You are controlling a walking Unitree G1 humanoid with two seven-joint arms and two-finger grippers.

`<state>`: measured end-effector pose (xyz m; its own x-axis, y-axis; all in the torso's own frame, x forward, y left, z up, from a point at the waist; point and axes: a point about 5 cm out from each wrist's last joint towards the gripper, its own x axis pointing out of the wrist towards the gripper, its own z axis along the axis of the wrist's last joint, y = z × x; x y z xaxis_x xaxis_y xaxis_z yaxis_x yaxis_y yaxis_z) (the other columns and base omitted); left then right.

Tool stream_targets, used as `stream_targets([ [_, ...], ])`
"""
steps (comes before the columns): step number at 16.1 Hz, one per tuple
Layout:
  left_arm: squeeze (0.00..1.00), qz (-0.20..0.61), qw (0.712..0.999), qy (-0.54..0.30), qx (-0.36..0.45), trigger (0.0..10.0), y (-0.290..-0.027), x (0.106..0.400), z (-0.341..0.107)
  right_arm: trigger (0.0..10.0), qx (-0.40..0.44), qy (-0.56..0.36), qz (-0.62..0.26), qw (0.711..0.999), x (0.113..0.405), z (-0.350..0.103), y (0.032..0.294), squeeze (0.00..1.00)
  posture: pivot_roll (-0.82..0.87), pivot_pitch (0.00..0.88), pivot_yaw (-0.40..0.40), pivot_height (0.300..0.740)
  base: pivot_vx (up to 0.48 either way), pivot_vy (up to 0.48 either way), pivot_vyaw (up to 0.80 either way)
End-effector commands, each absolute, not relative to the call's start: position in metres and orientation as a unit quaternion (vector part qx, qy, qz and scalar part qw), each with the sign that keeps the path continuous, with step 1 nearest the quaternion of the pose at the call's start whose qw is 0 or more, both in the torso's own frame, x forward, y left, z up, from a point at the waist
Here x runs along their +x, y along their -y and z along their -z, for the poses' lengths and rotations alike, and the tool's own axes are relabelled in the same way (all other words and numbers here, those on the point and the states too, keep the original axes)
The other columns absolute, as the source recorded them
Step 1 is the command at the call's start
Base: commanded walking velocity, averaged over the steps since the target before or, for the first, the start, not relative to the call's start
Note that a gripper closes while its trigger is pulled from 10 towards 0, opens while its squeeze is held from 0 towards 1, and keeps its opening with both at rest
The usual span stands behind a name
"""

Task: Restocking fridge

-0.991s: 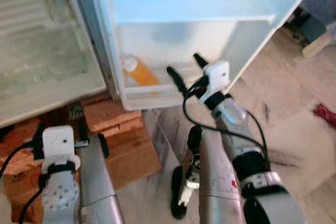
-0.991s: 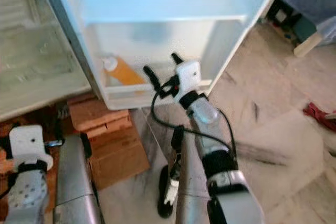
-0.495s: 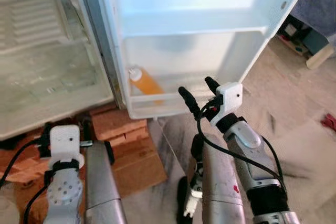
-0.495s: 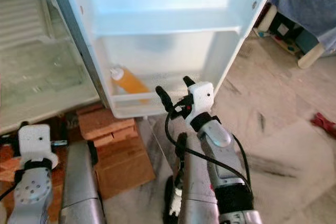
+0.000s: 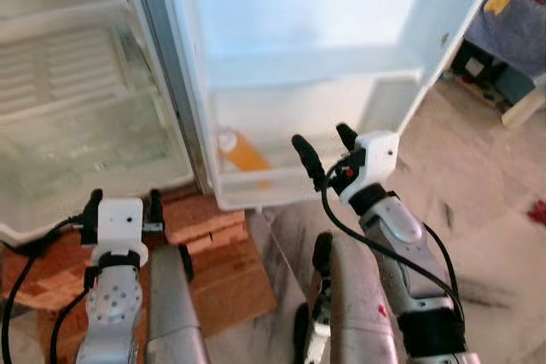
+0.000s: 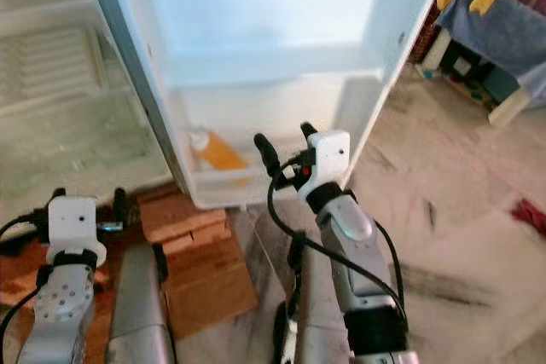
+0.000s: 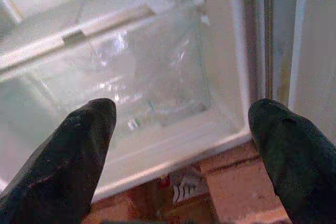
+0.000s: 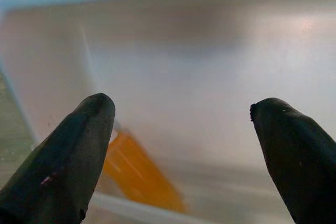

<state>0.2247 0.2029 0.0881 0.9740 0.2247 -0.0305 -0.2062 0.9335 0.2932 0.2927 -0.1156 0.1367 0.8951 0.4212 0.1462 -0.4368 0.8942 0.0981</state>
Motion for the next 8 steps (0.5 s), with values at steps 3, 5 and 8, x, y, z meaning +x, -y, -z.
stream_targets([
  [3,0.00,-0.088,0.985,-0.029,0.144,10.0,-0.1959,0.2266,-0.0850,10.0,0.067,0.059,-0.208,0.974,0.2932,-0.1392,0.1197,0.00,0.20,0.025,-0.051,0.561,0.000,0.000,0.00],
  [5,0.00,-0.085,0.986,-0.030,0.143,10.0,-0.1959,0.2276,-0.0844,10.0,0.065,0.057,-0.206,0.975,0.2936,-0.1400,0.1207,0.00,0.20,0.022,-0.049,0.586,0.000,0.000,0.00],
  [8,0.00,-0.081,0.987,-0.031,0.139,10.0,-0.1963,0.2288,-0.0833,10.0,0.065,0.052,-0.201,0.976,0.2941,-0.1386,0.1227,0.00,0.20,0.018,-0.047,0.611,-0.091,0.000,0.00],
])
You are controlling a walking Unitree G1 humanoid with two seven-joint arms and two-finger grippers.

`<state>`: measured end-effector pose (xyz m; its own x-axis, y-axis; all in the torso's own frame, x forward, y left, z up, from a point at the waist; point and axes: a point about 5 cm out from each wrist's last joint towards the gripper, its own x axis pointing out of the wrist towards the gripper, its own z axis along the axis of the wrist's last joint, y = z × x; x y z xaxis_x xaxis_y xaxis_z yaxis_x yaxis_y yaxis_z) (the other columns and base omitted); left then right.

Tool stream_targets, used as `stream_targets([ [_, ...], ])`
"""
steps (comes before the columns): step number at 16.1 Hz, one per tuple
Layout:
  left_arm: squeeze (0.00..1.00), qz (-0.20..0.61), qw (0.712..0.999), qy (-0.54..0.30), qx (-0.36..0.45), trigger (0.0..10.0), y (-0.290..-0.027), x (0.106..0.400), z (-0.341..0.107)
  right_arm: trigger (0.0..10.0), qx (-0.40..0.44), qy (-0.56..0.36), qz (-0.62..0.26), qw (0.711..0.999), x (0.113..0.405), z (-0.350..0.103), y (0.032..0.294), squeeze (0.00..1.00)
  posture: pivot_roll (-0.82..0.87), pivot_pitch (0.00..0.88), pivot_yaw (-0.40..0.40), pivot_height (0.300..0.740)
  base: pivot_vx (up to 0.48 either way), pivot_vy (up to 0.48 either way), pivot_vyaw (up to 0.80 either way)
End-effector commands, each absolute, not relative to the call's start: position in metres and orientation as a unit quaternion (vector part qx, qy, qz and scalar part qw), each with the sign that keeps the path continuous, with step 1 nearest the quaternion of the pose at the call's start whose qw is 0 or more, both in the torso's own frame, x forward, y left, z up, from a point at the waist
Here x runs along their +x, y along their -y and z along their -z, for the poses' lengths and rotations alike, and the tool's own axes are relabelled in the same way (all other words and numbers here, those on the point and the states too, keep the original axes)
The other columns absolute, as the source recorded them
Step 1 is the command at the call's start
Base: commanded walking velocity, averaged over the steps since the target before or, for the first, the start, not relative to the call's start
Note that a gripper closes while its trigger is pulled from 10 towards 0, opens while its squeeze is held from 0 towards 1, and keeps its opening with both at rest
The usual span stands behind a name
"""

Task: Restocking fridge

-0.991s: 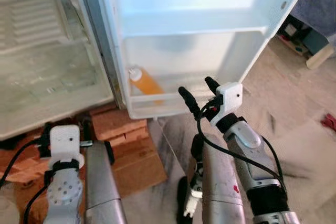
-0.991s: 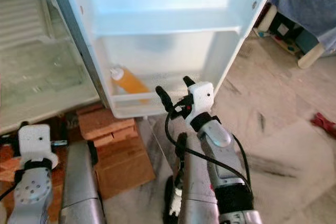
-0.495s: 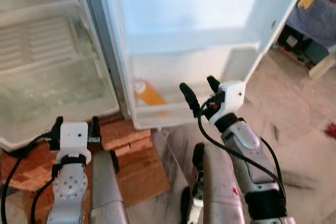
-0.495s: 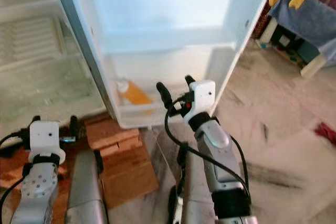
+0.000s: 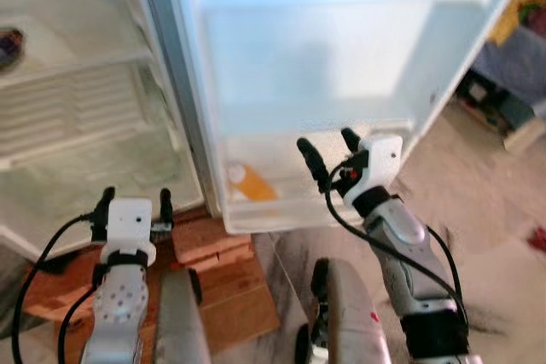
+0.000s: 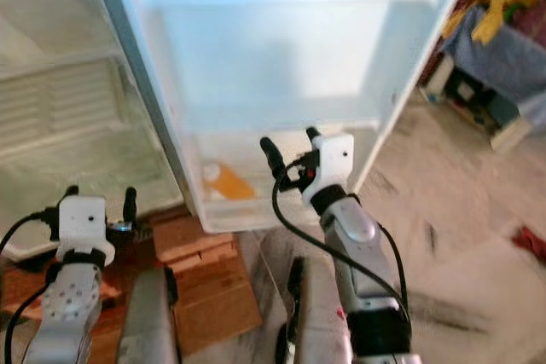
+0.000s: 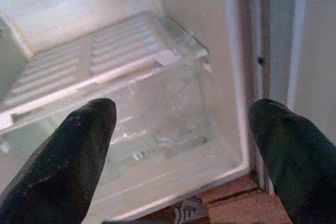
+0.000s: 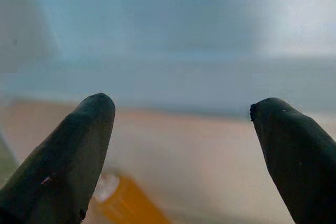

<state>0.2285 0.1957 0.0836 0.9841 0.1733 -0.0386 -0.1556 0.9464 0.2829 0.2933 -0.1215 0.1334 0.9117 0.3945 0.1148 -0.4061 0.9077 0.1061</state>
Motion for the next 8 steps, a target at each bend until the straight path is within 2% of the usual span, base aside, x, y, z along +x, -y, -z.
stream_targets([
  [1,0.00,-0.080,0.987,-0.030,0.139,10.0,-0.1960,0.2295,-0.0830,10.0,0.064,0.047,-0.198,0.977,0.2948,-0.1375,0.1227,0.00,0.20,0.018,-0.047,0.611,0.000,0.000,0.00],
  [2,0.00,-0.078,0.987,-0.028,0.138,10.0,-0.1950,0.2304,-0.0831,10.0,0.065,0.046,-0.199,0.977,0.2952,-0.1375,0.1220,0.00,0.20,0.018,-0.047,0.611,-0.334,0.000,0.00],
  [4,0.00,-0.081,0.987,-0.025,0.137,10.0,-0.1942,0.2309,-0.0837,10.0,0.057,0.056,-0.206,0.975,0.2945,-0.1394,0.1222,0.00,0.20,0.018,-0.048,0.611,0.000,0.000,0.00],
  [8,0.00,-0.078,0.988,-0.022,0.134,10.0,-0.1935,0.2312,-0.0836,10.0,0.053,0.056,-0.193,0.978,0.2974,-0.1406,0.1266,0.00,0.19,0.015,-0.053,0.662,0.000,0.000,0.00],
])
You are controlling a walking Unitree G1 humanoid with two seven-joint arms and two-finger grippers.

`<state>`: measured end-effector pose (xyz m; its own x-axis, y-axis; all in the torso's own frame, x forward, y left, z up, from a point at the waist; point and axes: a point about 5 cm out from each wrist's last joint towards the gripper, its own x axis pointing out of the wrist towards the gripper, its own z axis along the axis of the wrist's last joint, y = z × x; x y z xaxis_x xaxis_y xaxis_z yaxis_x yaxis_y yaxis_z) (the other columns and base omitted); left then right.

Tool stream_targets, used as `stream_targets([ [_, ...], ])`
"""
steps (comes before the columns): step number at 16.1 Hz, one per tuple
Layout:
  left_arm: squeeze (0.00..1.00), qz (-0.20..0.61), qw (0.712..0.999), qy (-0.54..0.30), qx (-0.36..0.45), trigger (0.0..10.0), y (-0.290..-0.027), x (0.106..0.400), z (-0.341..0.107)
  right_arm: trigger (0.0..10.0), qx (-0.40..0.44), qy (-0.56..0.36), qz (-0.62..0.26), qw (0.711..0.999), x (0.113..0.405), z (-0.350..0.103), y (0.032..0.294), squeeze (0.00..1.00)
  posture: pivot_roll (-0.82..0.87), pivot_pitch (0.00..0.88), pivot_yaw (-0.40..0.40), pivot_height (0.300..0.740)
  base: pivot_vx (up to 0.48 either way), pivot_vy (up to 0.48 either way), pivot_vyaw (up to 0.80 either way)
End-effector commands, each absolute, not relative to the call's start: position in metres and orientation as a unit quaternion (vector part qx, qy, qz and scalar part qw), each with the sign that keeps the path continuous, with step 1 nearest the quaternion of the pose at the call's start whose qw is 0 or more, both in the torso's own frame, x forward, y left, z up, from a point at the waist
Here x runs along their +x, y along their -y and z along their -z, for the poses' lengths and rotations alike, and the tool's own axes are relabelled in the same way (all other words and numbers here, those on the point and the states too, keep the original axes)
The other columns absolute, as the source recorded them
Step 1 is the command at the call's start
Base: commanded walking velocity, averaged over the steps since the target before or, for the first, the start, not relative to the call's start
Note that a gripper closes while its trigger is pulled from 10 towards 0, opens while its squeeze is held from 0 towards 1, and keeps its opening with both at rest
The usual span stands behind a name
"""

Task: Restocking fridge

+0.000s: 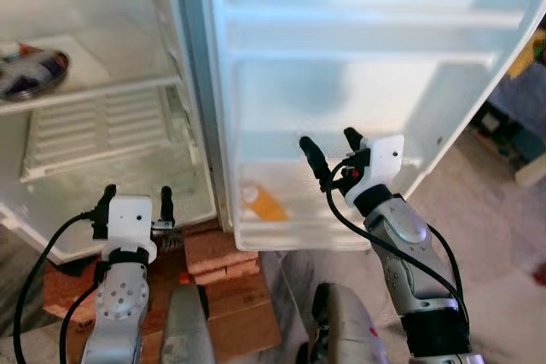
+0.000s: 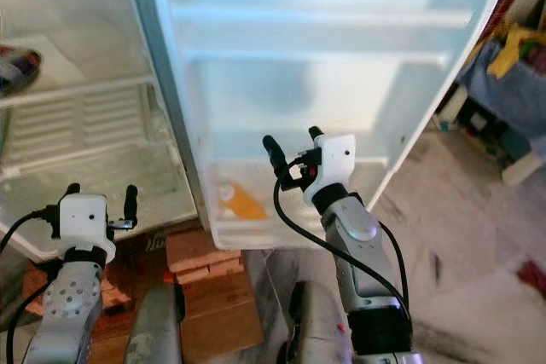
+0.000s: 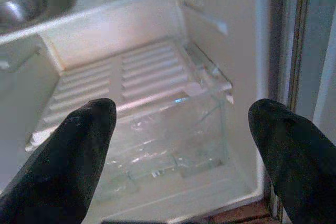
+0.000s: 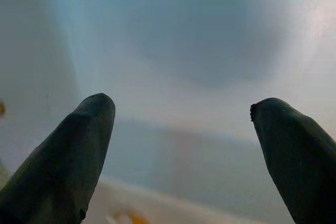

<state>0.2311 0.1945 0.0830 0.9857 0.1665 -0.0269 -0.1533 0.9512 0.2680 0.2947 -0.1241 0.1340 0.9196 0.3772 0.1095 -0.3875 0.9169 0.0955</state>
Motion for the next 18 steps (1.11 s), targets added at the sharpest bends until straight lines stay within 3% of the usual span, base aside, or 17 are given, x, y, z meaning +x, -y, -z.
stream_targets([
  [1,0.00,-0.077,0.988,-0.020,0.134,10.0,-0.193,0.232,-0.084,10.0,0.051,0.054,-0.190,0.979,0.298,-0.140,0.127,0.00,0.19,0.015,-0.053,0.677,0.000,0.000,0.00],
  [7,0.00,-0.052,0.988,-0.016,0.143,10.0,-0.186,0.233,-0.083,10.0,0.048,0.051,-0.183,0.981,0.300,-0.141,0.130,0.00,0.18,0.013,-0.054,0.740,0.000,0.000,0.00],
  [11,0.00,-0.045,0.989,-0.021,0.140,10.0,-0.184,0.231,-0.081,10.0,0.034,-0.039,-0.175,0.983,0.292,-0.112,0.134,0.00,0.18,0.018,-0.059,0.740,0.000,0.000,-0.23],
  [18,0.00,-0.038,0.989,-0.021,0.141,10.0,-0.183,0.230,-0.081,10.0,0.021,-0.153,-0.188,0.970,0.268,-0.077,0.133,0.00,0.17,0.032,-0.057,0.740,0.000,0.000,-0.66],
])
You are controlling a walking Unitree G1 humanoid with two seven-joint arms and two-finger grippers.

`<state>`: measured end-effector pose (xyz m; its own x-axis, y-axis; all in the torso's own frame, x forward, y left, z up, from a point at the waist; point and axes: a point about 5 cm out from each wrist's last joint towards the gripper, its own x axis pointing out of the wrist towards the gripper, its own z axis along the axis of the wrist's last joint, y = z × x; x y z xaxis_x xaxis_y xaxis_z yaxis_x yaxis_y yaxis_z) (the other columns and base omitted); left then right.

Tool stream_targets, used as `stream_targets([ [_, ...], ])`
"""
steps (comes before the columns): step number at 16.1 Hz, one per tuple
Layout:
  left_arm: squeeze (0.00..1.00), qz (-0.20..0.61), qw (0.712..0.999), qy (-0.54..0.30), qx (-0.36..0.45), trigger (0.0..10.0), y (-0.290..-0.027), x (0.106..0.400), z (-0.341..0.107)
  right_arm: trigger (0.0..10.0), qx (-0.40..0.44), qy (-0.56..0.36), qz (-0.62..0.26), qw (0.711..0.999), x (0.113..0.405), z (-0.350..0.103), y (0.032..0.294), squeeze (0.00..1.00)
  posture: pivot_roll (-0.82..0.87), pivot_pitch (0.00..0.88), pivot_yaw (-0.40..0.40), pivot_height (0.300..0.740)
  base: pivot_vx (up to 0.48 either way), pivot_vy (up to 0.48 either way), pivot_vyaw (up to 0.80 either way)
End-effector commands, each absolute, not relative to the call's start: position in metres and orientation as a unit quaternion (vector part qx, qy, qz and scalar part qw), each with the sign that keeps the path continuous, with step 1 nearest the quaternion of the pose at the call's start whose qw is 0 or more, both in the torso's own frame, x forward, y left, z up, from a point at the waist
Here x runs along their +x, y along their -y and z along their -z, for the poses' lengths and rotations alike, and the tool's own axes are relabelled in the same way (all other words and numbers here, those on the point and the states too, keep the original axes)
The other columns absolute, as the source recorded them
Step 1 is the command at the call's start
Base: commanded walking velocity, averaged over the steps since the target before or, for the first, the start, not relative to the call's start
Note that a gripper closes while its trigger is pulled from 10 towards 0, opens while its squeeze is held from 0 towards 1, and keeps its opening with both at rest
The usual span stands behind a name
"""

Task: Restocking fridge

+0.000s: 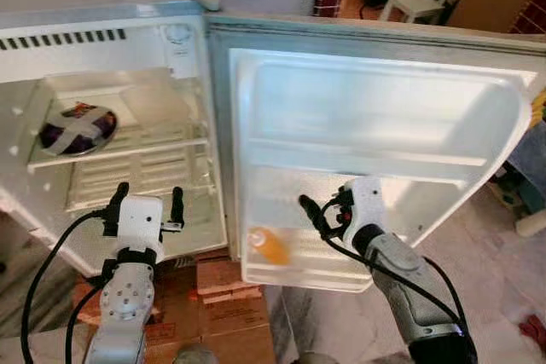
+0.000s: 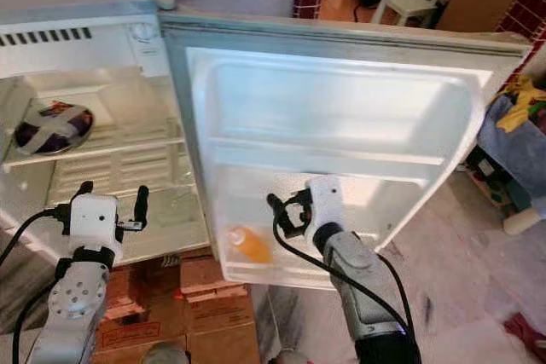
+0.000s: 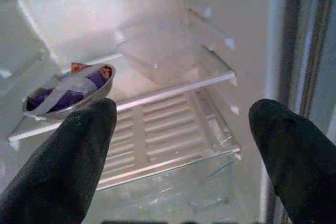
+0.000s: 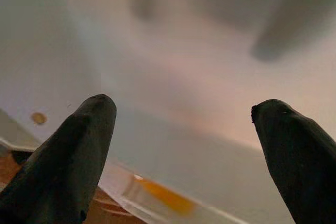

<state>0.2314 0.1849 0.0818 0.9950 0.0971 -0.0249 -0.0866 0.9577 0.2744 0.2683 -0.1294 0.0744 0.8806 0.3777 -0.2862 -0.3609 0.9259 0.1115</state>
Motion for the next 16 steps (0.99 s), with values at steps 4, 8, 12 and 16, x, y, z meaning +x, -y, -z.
stream_targets([
  [4,0.00,-0.038,0.989,-0.022,0.141,10.0,-0.1823,0.2291,-0.0809,10.0,0.024,-0.161,-0.182,0.970,0.2709,-0.0772,0.1353,0.00,0.17,0.038,-0.059,0.740,-0.068,0.000,-0.13],
  [8,0.00,-0.038,0.989,-0.024,0.141,10.0,-0.1823,0.2284,-0.0805,10.0,0.024,-0.162,-0.181,0.970,0.2713,-0.0788,0.1345,0.00,0.17,0.043,-0.058,0.740,-0.269,0.000,0.00],
  [12,0.00,-0.036,0.989,-0.026,0.141,10.0,-0.1820,0.2282,-0.0796,10.0,0.027,-0.161,-0.180,0.970,0.2724,-0.0809,0.1330,0.00,0.17,0.044,-0.056,0.740,-0.279,0.000,0.00],
  [16,0.00,-0.035,0.989,-0.027,0.143,10.0,-0.1827,0.2299,-0.0793,10.0,0.013,-0.162,-0.165,0.973,0.2758,-0.0802,0.1369,0.00,0.17,0.040,-0.052,0.740,-0.279,0.000,0.00],
])
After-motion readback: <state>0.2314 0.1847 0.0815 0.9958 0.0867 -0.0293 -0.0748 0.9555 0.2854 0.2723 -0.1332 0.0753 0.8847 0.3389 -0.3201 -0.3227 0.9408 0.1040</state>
